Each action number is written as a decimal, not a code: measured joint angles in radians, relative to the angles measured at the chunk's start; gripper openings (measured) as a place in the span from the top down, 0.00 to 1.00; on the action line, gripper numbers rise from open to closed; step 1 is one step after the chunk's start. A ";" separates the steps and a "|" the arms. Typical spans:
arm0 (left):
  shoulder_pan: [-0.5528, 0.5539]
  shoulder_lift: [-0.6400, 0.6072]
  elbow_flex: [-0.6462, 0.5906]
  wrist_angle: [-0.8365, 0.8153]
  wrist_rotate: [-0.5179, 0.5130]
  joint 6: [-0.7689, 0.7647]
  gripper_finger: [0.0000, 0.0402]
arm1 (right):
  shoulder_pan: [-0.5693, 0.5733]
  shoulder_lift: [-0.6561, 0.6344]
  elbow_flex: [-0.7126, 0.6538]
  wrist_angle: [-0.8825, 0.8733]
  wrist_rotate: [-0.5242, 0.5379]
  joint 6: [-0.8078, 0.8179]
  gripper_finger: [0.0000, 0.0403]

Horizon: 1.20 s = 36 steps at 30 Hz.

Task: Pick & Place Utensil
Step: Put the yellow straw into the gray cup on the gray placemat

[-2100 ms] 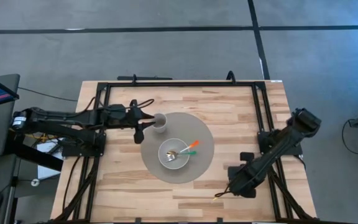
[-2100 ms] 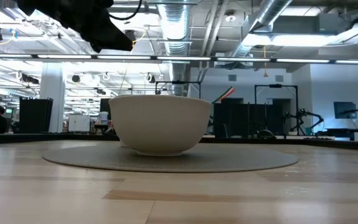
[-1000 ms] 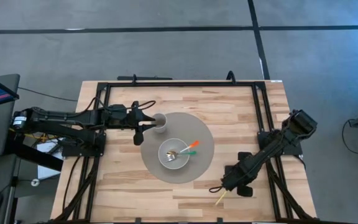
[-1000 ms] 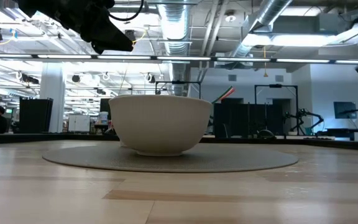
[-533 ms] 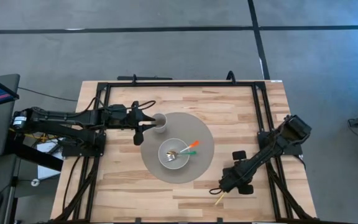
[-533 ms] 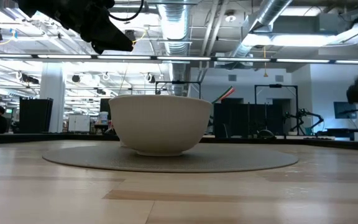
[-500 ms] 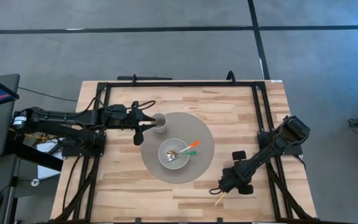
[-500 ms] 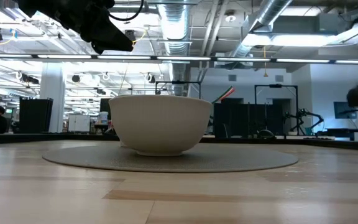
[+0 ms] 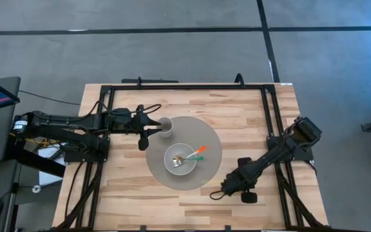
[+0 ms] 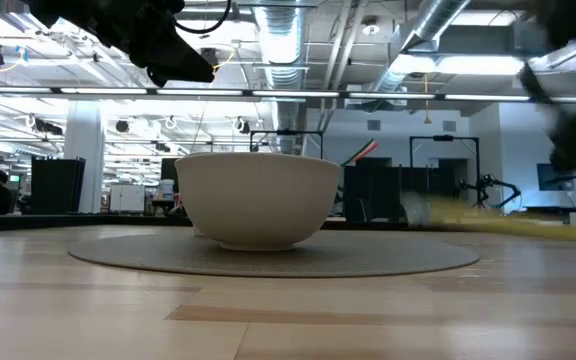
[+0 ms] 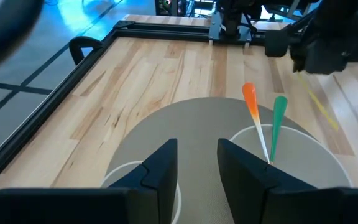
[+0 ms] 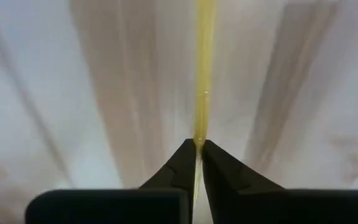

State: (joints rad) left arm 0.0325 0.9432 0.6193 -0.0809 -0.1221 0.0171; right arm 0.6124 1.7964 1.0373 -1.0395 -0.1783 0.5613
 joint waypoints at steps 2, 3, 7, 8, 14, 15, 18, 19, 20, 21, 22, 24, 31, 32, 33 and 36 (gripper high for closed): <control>0.000 0.000 0.000 0.000 0.000 0.000 0.71 | -0.006 -0.039 0.021 -0.008 0.000 0.018 0.96; 0.000 0.000 0.000 0.000 0.000 0.000 0.71 | -0.007 -0.055 0.033 -0.010 0.002 0.023 0.97; 0.000 0.000 0.000 0.000 0.000 0.000 0.71 | 0.000 -0.140 0.101 0.027 0.037 0.023 0.98; 0.000 0.000 0.000 0.001 0.000 0.000 0.71 | 0.006 -0.159 0.114 0.043 0.075 0.022 0.98; -0.003 0.000 0.000 0.030 0.153 0.000 0.71 | 0.008 -0.272 0.136 0.224 0.421 -0.117 0.99; -0.010 0.002 0.000 0.052 0.197 0.000 0.71 | 0.004 -0.282 0.135 0.255 0.521 -0.140 0.99; -0.042 0.008 0.000 0.125 0.257 0.001 0.71 | -0.023 -0.296 0.135 0.343 0.792 -0.195 0.99; -0.055 0.010 0.000 0.154 0.258 0.001 0.71 | -0.039 -0.297 0.135 0.373 0.853 -0.203 0.99; -0.064 0.010 0.000 0.175 0.258 0.002 0.71 | -0.056 -0.296 0.135 0.406 0.895 -0.205 0.99; -0.070 0.010 0.000 0.202 0.257 0.004 0.71 | -0.077 -0.291 0.135 0.436 0.914 -0.205 0.99; -0.075 0.010 0.000 0.232 0.251 0.004 0.71 | -0.100 -0.285 0.135 0.468 0.914 -0.205 0.99; -0.082 0.010 0.000 0.292 0.246 0.006 0.71 | -0.141 -0.268 0.135 0.529 0.891 -0.205 1.00; -0.084 0.032 0.000 0.447 0.244 0.012 0.71 | -0.261 -0.195 0.134 0.753 0.770 -0.292 0.99; -0.084 0.039 0.000 0.460 0.244 0.012 0.71 | -0.276 -0.186 0.134 0.778 0.756 -0.304 1.00; -0.083 0.049 0.000 0.468 0.243 0.012 0.71 | -0.292 -0.178 0.134 0.794 0.748 -0.308 1.00; -0.084 0.087 0.000 0.499 0.244 0.012 0.71 | -0.340 -0.160 0.134 0.843 0.738 -0.310 1.00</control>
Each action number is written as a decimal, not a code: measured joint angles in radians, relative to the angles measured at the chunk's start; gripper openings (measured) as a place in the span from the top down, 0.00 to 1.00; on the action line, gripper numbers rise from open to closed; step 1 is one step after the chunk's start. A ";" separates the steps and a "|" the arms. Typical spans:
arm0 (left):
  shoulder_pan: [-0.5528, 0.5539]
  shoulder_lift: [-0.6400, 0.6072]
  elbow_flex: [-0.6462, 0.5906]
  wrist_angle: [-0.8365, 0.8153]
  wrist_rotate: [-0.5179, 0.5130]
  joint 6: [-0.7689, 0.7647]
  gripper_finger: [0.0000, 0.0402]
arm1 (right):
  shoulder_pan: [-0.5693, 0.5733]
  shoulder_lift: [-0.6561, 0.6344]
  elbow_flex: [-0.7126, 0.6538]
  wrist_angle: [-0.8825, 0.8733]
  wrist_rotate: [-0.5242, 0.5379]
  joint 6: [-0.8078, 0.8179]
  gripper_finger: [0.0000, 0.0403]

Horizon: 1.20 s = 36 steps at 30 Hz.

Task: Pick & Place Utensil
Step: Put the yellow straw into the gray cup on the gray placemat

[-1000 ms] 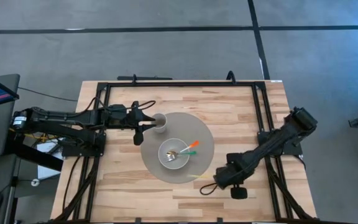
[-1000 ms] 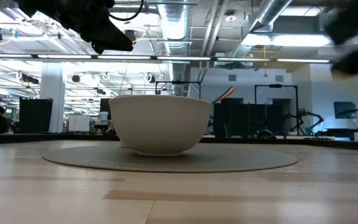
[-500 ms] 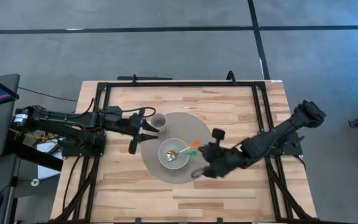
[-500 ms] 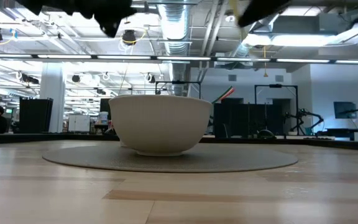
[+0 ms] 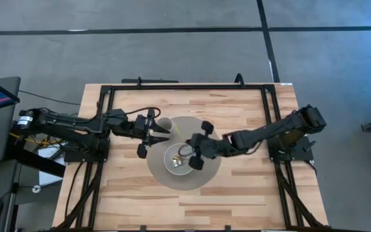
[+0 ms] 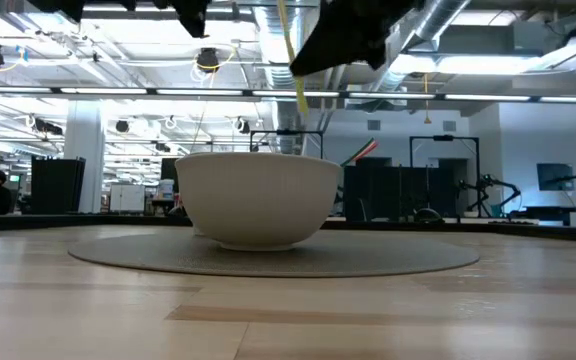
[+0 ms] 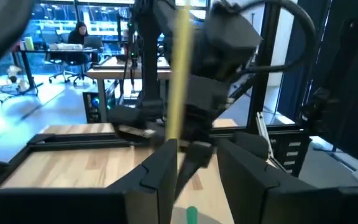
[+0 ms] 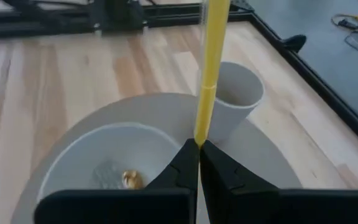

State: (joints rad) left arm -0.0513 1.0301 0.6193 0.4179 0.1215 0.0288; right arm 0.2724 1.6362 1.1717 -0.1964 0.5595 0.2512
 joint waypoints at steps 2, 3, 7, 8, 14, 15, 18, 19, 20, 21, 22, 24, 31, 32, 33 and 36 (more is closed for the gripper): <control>0.000 0.027 0.000 0.014 0.000 0.000 0.71 | -0.031 0.007 0.000 0.022 -0.026 0.000 1.00; 0.000 0.043 0.000 0.029 -0.001 0.000 0.71 | -0.046 0.007 0.000 0.023 -0.041 0.000 1.00; 0.000 0.098 0.000 0.092 -0.001 0.001 0.71 | -0.092 0.006 0.000 0.056 -0.093 -0.001 1.00; 0.000 0.106 0.000 0.106 -0.001 0.009 0.71 | -0.098 0.006 0.000 0.069 -0.100 -0.010 1.00; 0.000 0.111 0.000 0.122 -0.120 0.046 0.71 | -0.102 0.006 0.000 0.077 -0.132 -0.042 1.00; 0.001 0.109 0.000 0.124 -0.151 0.046 0.71 | -0.099 0.006 0.000 0.077 -0.133 -0.042 1.00; 0.004 0.109 0.000 0.124 -0.222 0.046 0.71 | -0.089 0.006 0.000 0.079 -0.133 -0.042 1.00; 0.008 0.109 0.000 0.124 -0.226 0.046 0.71 | -0.088 0.006 0.000 0.079 -0.133 -0.042 1.00; 0.012 0.109 0.000 0.126 -0.226 0.046 0.71 | -0.088 0.006 0.000 0.079 -0.132 -0.042 1.00; 0.014 0.109 0.000 0.126 -0.219 0.046 0.71 | -0.089 0.006 0.000 0.079 -0.133 -0.042 1.00; 0.015 0.110 0.000 0.127 -0.210 0.046 0.71 | -0.090 0.006 0.000 0.081 -0.132 -0.042 1.00; 0.014 0.111 0.000 0.140 -0.181 0.046 0.71 | -0.094 0.006 0.000 0.094 -0.131 -0.043 1.00; 0.012 0.111 0.000 0.207 -0.163 0.046 0.71 | -0.115 0.006 0.000 0.174 -0.150 -0.093 1.00; 0.012 0.111 0.000 0.211 -0.162 0.045 0.71 | -0.119 0.006 0.000 0.182 -0.151 -0.099 1.00; 0.012 0.111 0.000 0.212 -0.162 0.045 0.71 | -0.121 0.006 0.000 0.188 -0.157 -0.103 1.00; 0.015 0.111 0.000 0.220 -0.162 0.045 0.71 | -0.131 0.006 0.000 0.189 -0.197 -0.104 1.00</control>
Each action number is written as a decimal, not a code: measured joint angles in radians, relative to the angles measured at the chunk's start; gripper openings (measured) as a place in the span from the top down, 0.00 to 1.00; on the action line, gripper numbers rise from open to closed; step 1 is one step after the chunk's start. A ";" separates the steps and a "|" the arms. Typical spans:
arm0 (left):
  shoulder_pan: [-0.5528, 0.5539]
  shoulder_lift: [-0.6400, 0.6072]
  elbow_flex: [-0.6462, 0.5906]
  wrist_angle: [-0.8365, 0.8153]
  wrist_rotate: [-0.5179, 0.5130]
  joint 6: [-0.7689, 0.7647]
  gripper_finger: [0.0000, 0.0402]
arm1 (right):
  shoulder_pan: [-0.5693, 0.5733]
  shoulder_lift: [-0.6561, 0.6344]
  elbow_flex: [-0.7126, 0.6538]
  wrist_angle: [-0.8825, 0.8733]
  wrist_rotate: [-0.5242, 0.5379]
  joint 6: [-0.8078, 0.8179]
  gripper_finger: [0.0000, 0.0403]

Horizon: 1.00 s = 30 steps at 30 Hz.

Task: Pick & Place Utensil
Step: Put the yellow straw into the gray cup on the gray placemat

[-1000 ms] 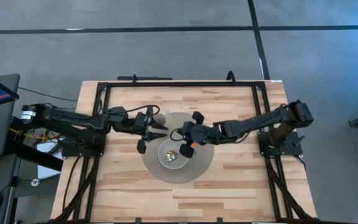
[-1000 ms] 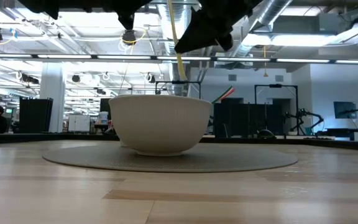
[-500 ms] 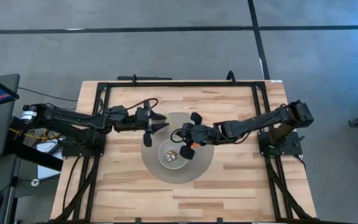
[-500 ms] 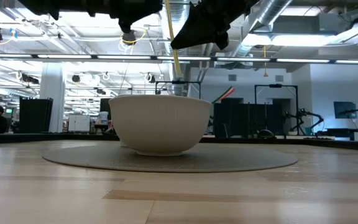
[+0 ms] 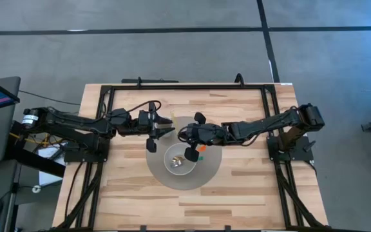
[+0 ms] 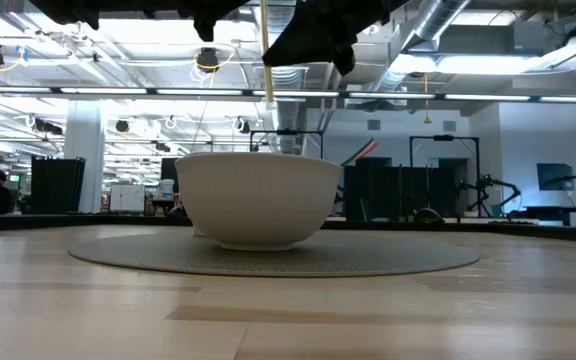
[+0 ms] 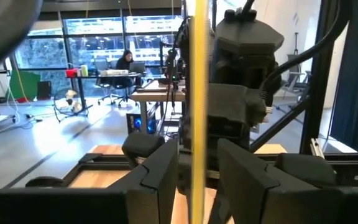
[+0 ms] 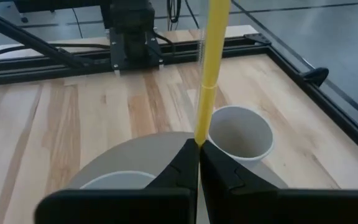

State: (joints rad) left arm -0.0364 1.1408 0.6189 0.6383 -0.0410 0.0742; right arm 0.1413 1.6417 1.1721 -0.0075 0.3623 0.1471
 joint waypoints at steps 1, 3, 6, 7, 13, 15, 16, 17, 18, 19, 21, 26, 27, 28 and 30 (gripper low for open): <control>0.000 0.000 0.000 0.002 0.000 0.000 0.71 | -0.002 0.000 0.000 0.001 -0.004 0.000 1.00; 0.000 0.003 0.000 0.011 -0.004 0.000 0.71 | -0.006 0.000 0.000 0.001 -0.019 0.000 1.00; 0.000 0.015 0.000 0.038 -0.008 0.000 0.71 | -0.008 0.000 0.000 0.000 -0.023 0.000 1.00; 0.001 0.022 0.001 0.050 -0.010 0.000 0.71 | -0.008 0.000 0.000 0.000 -0.024 0.000 1.00; 0.012 0.093 0.000 0.135 -0.011 0.000 0.72 | -0.007 0.000 0.000 -0.007 -0.025 0.000 1.00; 0.014 0.116 0.000 0.157 -0.011 0.001 0.73 | -0.007 0.000 0.000 -0.007 -0.025 0.000 1.00; 0.014 0.126 0.000 0.173 -0.011 0.005 0.75 | -0.008 0.000 0.000 -0.007 -0.025 0.000 1.00; 0.014 0.129 0.000 0.176 -0.011 0.010 0.77 | -0.007 0.000 0.000 -0.008 -0.024 0.000 1.00; 0.014 0.132 0.000 0.183 -0.011 0.017 0.79 | -0.008 0.000 0.000 -0.009 -0.024 0.000 1.00; 0.014 0.131 0.000 0.183 -0.011 0.023 0.81 | -0.008 0.000 0.000 -0.009 -0.024 0.000 1.00; 0.014 0.128 0.000 0.186 -0.011 0.024 0.88 | -0.008 0.000 0.000 -0.010 -0.023 -0.002 1.00; 0.012 0.111 0.000 0.177 -0.010 0.025 0.98 | -0.006 -0.001 0.002 -0.016 -0.018 -0.050 0.96; 0.010 0.111 0.000 0.177 -0.010 0.026 0.98 | -0.005 -0.001 0.002 -0.019 -0.018 -0.051 0.94; 0.009 0.111 0.000 0.178 -0.011 0.026 0.98 | -0.005 -0.001 0.001 -0.022 -0.019 -0.053 0.92; 0.009 0.108 0.000 0.160 -0.011 0.026 0.98 | -0.005 0.000 0.000 -0.028 -0.021 -0.052 0.87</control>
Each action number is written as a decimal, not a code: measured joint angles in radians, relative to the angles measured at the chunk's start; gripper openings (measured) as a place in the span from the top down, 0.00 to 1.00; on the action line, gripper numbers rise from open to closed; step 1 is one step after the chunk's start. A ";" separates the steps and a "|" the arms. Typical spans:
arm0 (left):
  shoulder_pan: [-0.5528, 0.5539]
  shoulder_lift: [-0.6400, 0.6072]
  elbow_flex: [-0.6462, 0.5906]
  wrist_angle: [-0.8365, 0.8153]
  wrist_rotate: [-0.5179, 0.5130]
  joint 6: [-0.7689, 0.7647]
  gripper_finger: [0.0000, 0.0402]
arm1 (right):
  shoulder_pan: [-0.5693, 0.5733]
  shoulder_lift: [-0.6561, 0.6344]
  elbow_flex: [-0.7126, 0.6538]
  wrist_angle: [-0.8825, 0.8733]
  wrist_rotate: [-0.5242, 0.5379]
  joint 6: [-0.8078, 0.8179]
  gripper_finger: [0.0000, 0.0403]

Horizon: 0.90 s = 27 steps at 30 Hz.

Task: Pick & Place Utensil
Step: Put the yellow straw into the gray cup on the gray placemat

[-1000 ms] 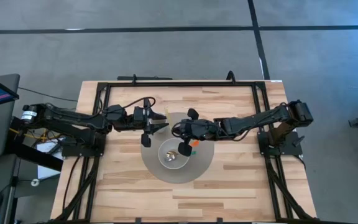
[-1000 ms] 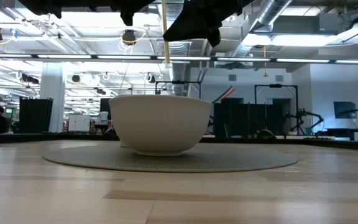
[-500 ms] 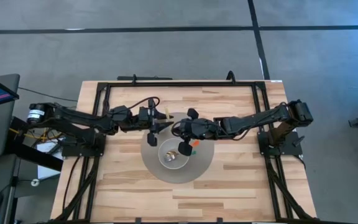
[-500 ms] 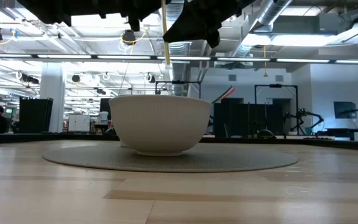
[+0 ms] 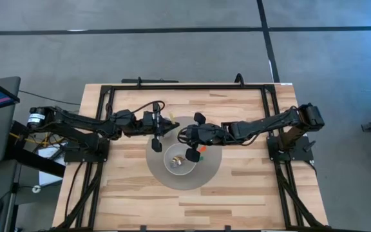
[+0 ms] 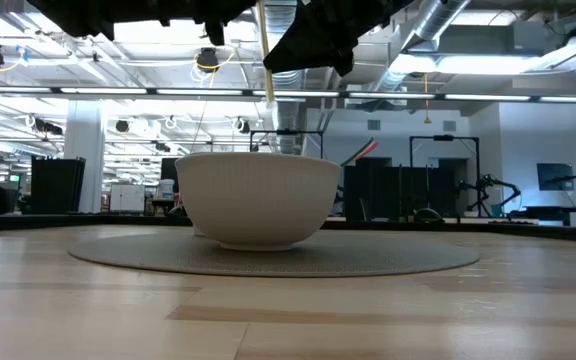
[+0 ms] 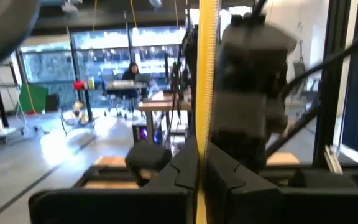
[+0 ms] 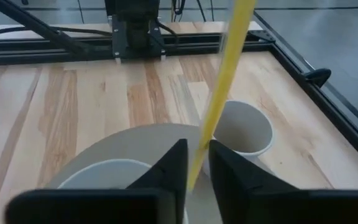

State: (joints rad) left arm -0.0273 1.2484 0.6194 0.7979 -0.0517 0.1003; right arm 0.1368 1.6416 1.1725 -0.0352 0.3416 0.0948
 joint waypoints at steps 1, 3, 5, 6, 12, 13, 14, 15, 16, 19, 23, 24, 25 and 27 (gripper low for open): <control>0.000 0.000 0.000 -0.019 0.000 0.000 0.98 | 0.000 0.000 0.000 0.000 0.000 0.000 0.85; 0.000 0.002 0.000 -0.054 0.000 0.000 0.99 | -0.001 0.000 0.000 -0.002 0.001 0.000 0.80; 0.000 0.002 0.000 -0.057 0.000 0.000 0.98 | -0.003 0.000 0.000 -0.019 0.002 0.001 0.76; 0.000 0.002 0.000 -0.058 0.000 0.000 0.98 | -0.003 0.000 0.000 -0.029 0.002 0.001 0.74; 0.000 -0.001 0.000 -0.066 -0.101 0.059 0.99 | 0.001 0.000 0.000 -0.178 0.062 0.075 0.64; 0.000 -0.005 0.000 -0.071 -0.144 0.091 0.99 | 0.001 0.000 0.000 -0.211 0.073 0.104 0.63; 0.000 -0.006 0.000 -0.067 -0.187 0.117 0.99 | 0.001 0.000 0.000 -0.243 0.078 0.135 0.62; 0.000 -0.009 0.000 -0.068 -0.232 0.139 0.98 | 0.001 0.000 0.000 -0.267 0.080 0.166 0.61; 0.000 -0.013 0.000 -0.081 -0.274 0.158 0.98 | 0.001 0.000 0.000 -0.287 0.080 0.191 0.60; 0.013 -0.014 0.000 -0.129 -0.345 0.168 0.98 | 0.000 0.000 0.000 -0.308 0.082 0.229 0.58; 0.037 -0.005 0.000 -0.226 -0.404 0.126 0.99 | 0.000 0.000 0.000 -0.299 0.082 0.229 0.58; 0.041 -0.004 -0.001 -0.248 -0.422 0.123 0.99 | 0.000 0.000 0.000 -0.297 0.081 0.229 0.58; 0.046 -0.004 -0.005 -0.249 -0.430 0.123 0.98 | 0.000 0.000 0.000 -0.296 0.081 0.229 0.58; 0.053 -0.005 -0.017 -0.241 -0.435 0.117 0.98 | 0.000 0.000 0.000 -0.294 0.081 0.229 0.58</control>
State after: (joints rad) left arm 0.0255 1.2438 0.6021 0.5567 -0.4862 0.2177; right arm 0.1371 1.6417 1.1725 -0.3294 0.4225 0.3233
